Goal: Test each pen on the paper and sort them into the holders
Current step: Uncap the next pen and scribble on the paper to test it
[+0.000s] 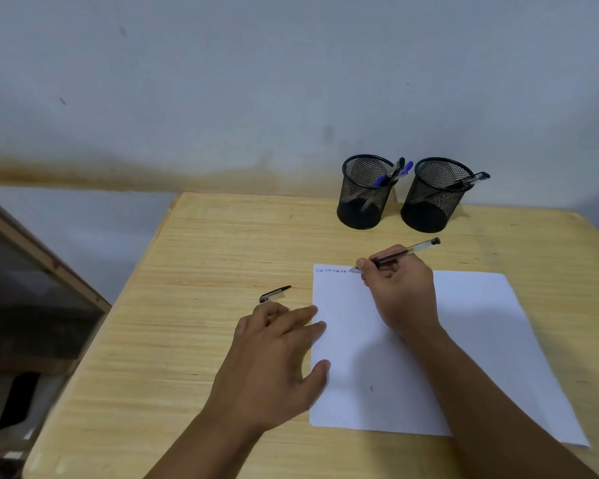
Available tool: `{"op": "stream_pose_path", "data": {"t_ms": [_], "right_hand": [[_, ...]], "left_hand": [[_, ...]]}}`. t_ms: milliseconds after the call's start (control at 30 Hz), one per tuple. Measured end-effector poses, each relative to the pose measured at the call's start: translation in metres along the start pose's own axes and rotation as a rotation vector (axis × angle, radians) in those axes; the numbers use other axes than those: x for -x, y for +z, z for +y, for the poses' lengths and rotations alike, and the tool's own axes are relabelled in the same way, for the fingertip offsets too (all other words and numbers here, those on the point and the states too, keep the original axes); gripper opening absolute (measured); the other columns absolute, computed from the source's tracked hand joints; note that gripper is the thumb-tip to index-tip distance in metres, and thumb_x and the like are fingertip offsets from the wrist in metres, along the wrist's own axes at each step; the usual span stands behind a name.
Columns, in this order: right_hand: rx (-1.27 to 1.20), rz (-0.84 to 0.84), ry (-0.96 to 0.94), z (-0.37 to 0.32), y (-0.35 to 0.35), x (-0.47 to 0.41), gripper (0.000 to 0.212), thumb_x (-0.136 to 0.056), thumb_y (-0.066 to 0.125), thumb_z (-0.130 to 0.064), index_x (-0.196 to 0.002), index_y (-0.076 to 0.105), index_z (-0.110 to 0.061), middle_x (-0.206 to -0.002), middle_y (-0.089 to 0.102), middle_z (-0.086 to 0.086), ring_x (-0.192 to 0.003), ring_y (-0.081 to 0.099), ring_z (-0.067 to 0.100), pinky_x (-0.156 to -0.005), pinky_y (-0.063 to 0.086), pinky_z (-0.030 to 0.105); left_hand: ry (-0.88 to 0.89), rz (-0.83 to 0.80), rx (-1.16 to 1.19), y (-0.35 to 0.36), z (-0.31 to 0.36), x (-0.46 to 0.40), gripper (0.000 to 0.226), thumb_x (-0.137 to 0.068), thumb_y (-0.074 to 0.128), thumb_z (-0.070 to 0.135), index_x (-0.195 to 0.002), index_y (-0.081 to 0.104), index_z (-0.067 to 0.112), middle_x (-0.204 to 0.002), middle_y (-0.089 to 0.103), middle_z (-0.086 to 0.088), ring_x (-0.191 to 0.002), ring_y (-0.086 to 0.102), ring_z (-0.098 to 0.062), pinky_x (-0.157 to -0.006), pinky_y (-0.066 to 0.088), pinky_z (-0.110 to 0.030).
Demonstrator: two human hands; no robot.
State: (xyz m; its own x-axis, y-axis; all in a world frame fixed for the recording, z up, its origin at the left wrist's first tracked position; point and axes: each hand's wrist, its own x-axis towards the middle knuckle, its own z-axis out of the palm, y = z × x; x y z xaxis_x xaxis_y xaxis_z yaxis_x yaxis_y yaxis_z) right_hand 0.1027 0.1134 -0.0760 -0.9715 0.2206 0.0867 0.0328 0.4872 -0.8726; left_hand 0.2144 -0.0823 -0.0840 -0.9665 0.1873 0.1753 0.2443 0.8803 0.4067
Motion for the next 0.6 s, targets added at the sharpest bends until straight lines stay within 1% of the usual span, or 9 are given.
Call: {"op": "stream_pose_path", "data": {"t_ms": [133, 167, 267, 467, 600], "right_hand": [[0.037, 0.01, -0.022, -0.0025, 0.0005, 0.002, 0.016, -0.087, 0.074, -0.03, -0.088, 0.072, -0.014, -0.072, 0.07, -0.008, -0.071, 0.068, 0.006, -0.074, 0.056, 0.027], [0.05, 0.011, -0.027, -0.0031, 0.0007, 0.0023, 0.016, -0.088, 0.074, -0.03, -0.088, 0.072, -0.013, -0.072, 0.07, -0.007, -0.071, 0.067, 0.007, -0.073, 0.055, 0.026], [0.063, 0.008, -0.034, -0.0034, 0.0002, 0.0021, 0.015, -0.088, 0.073, -0.029, -0.086, 0.07, -0.014, -0.073, 0.071, -0.004, -0.074, 0.07, 0.013, -0.073, 0.054, 0.027], [0.055, 0.018, -0.026, -0.005, 0.0009, 0.0021, 0.02, -0.088, 0.073, -0.029, -0.091, 0.073, -0.01, -0.073, 0.069, -0.004, -0.071, 0.066, 0.01, -0.072, 0.051, 0.025], [0.055, 0.025, -0.057, -0.0039, 0.0005, 0.0027, 0.015, -0.088, 0.073, -0.025, -0.087, 0.07, -0.011, -0.072, 0.069, -0.003, -0.073, 0.069, 0.015, -0.072, 0.052, 0.025]], "left_hand": [[-0.004, -0.005, 0.004, 0.0001, -0.0004, -0.0003, 0.046, -0.077, 0.059, 0.058, -0.12, 0.064, 0.04, -0.138, 0.054, 0.024, -0.121, 0.043, -0.015, -0.092, 0.039, -0.039], [-0.005, -0.009, 0.005, -0.0001, -0.0001, -0.0005, 0.047, -0.077, 0.058, 0.059, -0.12, 0.064, 0.04, -0.139, 0.054, 0.024, -0.122, 0.043, -0.015, -0.092, 0.039, -0.04], [-0.002, -0.009, 0.001, -0.0007, 0.0, -0.0009, 0.047, -0.078, 0.058, 0.059, -0.12, 0.064, 0.04, -0.138, 0.054, 0.024, -0.121, 0.043, -0.015, -0.092, 0.04, -0.039], [-0.005, -0.02, 0.004, -0.0013, -0.0003, -0.001, 0.047, -0.078, 0.058, 0.059, -0.121, 0.063, 0.04, -0.14, 0.053, 0.024, -0.124, 0.042, -0.015, -0.095, 0.038, -0.039], [-0.003, -0.022, 0.004, -0.0015, -0.0003, -0.0013, 0.047, -0.079, 0.057, 0.06, -0.122, 0.063, 0.04, -0.14, 0.053, 0.024, -0.124, 0.041, -0.015, -0.094, 0.037, -0.037]]}}
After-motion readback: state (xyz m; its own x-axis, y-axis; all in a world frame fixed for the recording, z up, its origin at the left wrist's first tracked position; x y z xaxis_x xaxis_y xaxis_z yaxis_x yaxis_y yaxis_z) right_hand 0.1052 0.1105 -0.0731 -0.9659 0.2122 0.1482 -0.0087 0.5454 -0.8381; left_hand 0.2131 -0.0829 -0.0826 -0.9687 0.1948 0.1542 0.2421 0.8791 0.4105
